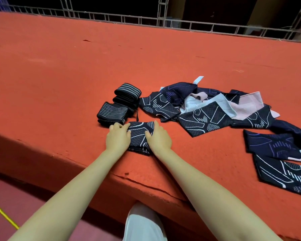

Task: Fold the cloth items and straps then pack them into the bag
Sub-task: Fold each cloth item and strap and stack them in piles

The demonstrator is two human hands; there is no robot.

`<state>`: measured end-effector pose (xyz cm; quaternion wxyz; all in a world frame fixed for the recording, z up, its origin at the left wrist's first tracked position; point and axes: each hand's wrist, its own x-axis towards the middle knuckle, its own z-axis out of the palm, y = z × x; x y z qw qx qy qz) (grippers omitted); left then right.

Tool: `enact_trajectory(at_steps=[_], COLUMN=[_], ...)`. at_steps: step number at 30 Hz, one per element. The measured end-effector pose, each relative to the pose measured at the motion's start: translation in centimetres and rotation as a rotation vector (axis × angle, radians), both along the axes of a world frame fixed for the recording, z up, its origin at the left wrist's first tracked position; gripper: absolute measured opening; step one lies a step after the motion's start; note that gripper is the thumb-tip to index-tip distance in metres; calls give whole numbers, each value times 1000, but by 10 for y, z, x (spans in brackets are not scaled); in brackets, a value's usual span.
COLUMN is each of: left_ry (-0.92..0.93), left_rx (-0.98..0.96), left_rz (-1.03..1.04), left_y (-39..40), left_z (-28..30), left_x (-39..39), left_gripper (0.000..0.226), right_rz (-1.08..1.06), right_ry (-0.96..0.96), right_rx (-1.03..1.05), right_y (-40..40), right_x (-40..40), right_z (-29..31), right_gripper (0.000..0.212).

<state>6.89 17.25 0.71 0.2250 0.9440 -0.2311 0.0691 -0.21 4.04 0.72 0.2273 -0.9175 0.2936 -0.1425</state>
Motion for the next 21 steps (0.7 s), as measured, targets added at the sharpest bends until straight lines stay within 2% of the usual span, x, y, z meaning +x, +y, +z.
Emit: enact_trajectory(at_steps=[3, 5, 8, 11, 14, 17, 21], left_ry=[-124, -157, -116, 18, 157, 300, 465], left_rx=[18, -40, -186, -341, -421, -362, -299], left_rz=[-36, -69, -155, -261, -346, -423, -516], left_y=[-3, -5, -18, -47, -84, -123, -172], left_z=[10, 17, 30, 41, 49, 49, 39], left_x=[-10, -19, -41, -71, -109, -150, -202], left_gripper=[37, 34, 30, 29, 29, 30, 37], right_rz=[27, 60, 52, -21, -125, -190, -272], right_ry=[-22, -118, -260, -357, -435, -497, -461], right_rx=[101, 241, 420, 528, 533, 481, 275], right_y=[-7, -15, -33, -62, -102, -147, -200], right_x=[-4, -13, -42, -83, -129, -185, -272], right_z=[-3, -3, -9, -15, -3, 16, 32], right_gripper=[69, 67, 50, 39, 33, 25, 19])
